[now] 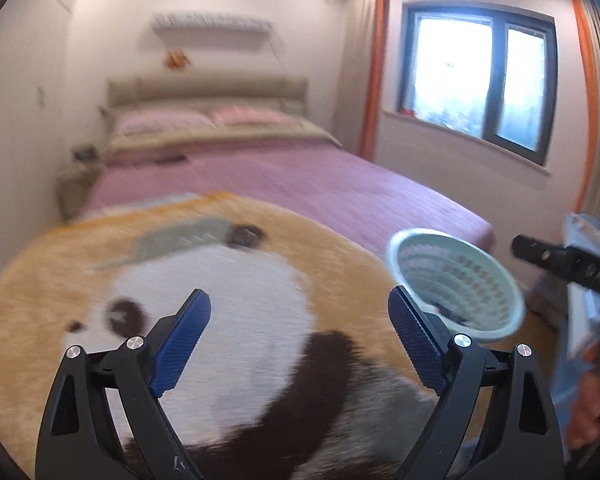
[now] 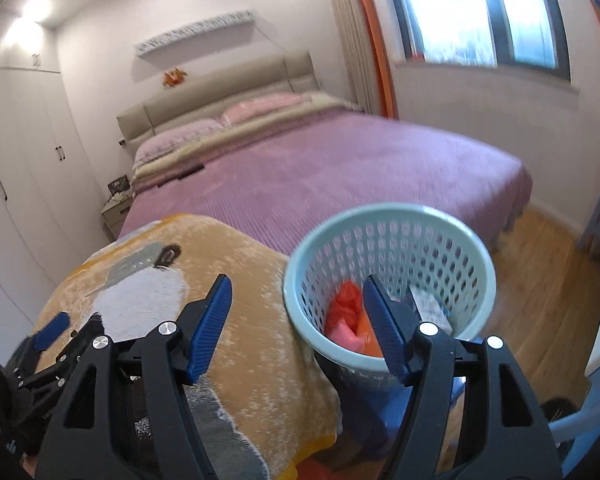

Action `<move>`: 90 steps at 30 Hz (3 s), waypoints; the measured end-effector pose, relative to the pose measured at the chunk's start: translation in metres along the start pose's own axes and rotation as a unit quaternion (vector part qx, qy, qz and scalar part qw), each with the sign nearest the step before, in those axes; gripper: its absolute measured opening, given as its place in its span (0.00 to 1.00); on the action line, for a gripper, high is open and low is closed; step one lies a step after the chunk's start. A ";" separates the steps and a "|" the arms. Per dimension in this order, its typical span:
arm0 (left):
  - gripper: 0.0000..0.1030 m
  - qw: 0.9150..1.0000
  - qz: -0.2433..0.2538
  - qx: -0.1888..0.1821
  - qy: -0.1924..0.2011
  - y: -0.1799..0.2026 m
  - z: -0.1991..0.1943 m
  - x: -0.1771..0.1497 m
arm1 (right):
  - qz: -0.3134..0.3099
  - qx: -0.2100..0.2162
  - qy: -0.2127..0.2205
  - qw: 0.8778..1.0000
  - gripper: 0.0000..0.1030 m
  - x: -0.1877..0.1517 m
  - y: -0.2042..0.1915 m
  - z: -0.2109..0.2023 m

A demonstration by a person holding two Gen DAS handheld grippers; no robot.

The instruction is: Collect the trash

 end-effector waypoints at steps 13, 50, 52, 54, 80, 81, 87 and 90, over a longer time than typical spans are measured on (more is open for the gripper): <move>0.93 0.996 0.008 0.048 0.074 -0.012 -0.024 -0.008 | -0.055 -0.054 0.136 0.988 0.62 -0.012 -0.018 -0.054; 0.93 0.997 0.013 0.046 0.068 -0.013 -0.026 -0.011 | -0.066 -0.067 0.136 0.986 0.67 -0.025 -0.018 -0.042; 0.93 0.997 0.013 0.046 0.067 -0.013 -0.026 -0.011 | -0.067 -0.068 0.134 0.986 0.67 -0.026 -0.018 -0.041; 0.93 0.997 0.012 0.045 0.066 -0.013 -0.026 -0.011 | -0.066 -0.067 0.132 0.987 0.68 -0.026 -0.017 -0.039; 0.93 0.997 0.007 0.043 0.056 -0.014 -0.022 -0.012 | -0.058 -0.062 0.118 0.989 0.70 -0.031 -0.013 -0.032; 0.93 0.997 0.007 0.043 0.056 -0.013 -0.022 -0.012 | -0.058 -0.062 0.118 0.989 0.70 -0.031 -0.013 -0.032; 0.93 0.998 0.011 0.040 0.055 -0.011 -0.021 -0.015 | -0.054 -0.060 0.117 0.990 0.71 -0.031 -0.011 -0.032; 0.93 0.998 0.011 0.040 0.054 -0.011 -0.021 -0.015 | -0.054 -0.060 0.117 0.990 0.71 -0.031 -0.011 -0.032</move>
Point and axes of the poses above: each gripper's, at about its wrist camera, not at the fingertips, and z roughly the way its jaws point, y to its right, x to its top, the point moved 7 cm from there along z, roughly the way its jaws point, and after that the axes turned 2 degrees about x, right-handed, at the moved point
